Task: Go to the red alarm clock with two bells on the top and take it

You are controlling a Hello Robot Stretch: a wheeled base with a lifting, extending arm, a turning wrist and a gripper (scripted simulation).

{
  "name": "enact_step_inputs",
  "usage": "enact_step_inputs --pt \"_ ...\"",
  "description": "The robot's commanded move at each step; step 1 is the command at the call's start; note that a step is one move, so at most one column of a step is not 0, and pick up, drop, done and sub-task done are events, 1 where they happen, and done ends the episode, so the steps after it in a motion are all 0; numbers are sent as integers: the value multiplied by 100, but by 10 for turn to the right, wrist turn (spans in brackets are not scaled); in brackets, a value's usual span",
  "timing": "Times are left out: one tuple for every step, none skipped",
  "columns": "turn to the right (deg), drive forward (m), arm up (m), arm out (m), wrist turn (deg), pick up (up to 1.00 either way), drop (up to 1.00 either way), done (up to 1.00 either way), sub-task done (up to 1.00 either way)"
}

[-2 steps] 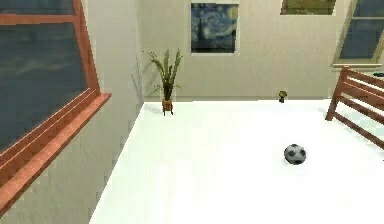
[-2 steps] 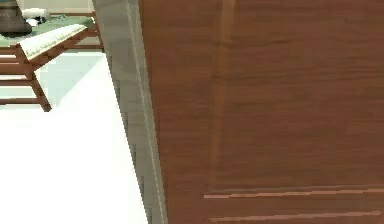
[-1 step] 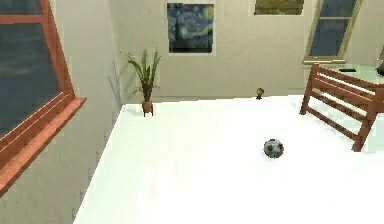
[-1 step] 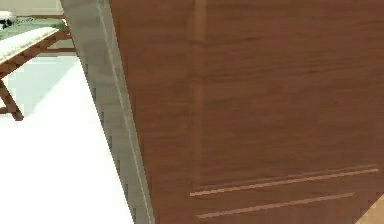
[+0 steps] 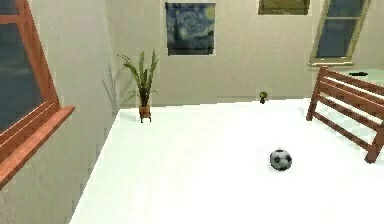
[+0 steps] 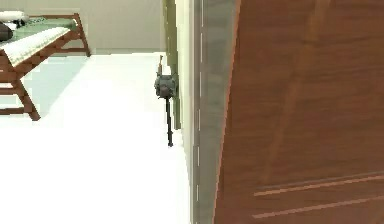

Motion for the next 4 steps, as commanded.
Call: enact_step_inputs --pt "360 0 0 0 0 0 0 0 0" --pt "0 25 0 0 0 0 0 0 0" --pt "-390 0 0 0 0 0 0 0 0" --pt "0 55 0 0 0 0 0 0 0"
